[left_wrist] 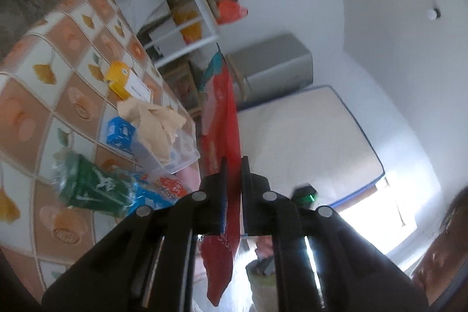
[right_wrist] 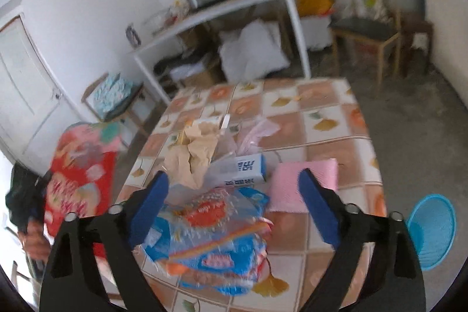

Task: Collect trash
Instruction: 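Grasp the beige crumpled paper with the right tool while the left tool holds the red bag, then carry the red bag and beige paper over the blue wastebasket, then open the right tool to drop the beige paper while the left tool releases the red bag, then move both tools back toward the table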

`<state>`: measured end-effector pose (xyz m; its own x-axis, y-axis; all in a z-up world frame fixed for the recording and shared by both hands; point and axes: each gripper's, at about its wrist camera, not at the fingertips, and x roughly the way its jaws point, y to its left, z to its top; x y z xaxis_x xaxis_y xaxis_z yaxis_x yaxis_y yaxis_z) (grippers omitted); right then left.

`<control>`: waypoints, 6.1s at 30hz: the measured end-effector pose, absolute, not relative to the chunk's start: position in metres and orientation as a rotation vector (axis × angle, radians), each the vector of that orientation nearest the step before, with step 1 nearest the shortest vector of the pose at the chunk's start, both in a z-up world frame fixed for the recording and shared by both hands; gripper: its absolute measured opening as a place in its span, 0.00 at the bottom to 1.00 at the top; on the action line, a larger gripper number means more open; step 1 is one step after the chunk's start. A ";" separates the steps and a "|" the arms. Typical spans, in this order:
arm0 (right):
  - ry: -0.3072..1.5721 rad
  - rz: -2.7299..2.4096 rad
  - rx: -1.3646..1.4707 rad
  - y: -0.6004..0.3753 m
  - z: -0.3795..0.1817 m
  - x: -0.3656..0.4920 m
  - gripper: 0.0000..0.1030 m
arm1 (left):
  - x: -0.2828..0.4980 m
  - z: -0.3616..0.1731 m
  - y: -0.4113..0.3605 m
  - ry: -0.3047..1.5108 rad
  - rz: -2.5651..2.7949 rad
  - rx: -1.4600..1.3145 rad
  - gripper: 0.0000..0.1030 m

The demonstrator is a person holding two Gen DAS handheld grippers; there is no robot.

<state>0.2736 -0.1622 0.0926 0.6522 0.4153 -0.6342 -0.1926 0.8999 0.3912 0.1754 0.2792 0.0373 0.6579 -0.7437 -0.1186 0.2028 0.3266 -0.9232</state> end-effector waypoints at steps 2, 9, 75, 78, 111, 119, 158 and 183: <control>0.850 0.376 0.308 -0.152 0.089 0.301 0.71 | 0.166 0.032 0.285 0.583 -0.645 -1.074 0.06; 0.972 0.563 0.116 -0.071 0.086 0.355 0.72 | 0.138 0.011 0.299 0.555 -0.585 -1.103 0.06; 0.829 0.348 0.373 -0.265 0.115 0.130 0.06 | 0.105 0.065 0.118 0.607 -0.865 -0.875 0.06; 0.815 0.316 0.409 -0.292 0.105 0.116 0.06 | 0.114 0.071 0.081 0.642 -0.889 -0.830 0.06; 1.075 -0.166 0.958 -0.588 -0.214 0.148 0.06 | 0.327 -0.103 -0.444 1.392 -0.829 -0.108 0.06; 1.062 -0.115 1.060 -0.631 -0.267 0.194 0.09 | 0.357 -0.143 -0.483 1.381 -0.768 -0.013 0.07; 0.939 -0.187 1.091 -0.641 -0.266 0.196 0.50 | 0.219 0.042 -0.212 0.898 -0.837 -0.146 0.75; 0.879 -0.146 0.202 -0.373 -0.027 0.089 0.94 | 0.095 0.019 0.032 0.833 -0.369 -0.198 0.88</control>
<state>0.0892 -0.3727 -0.0274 0.6302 -0.0439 -0.7752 0.2094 0.9710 0.1152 0.0946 0.0321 0.0186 0.6138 -0.3948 -0.6837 0.2413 0.9184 -0.3137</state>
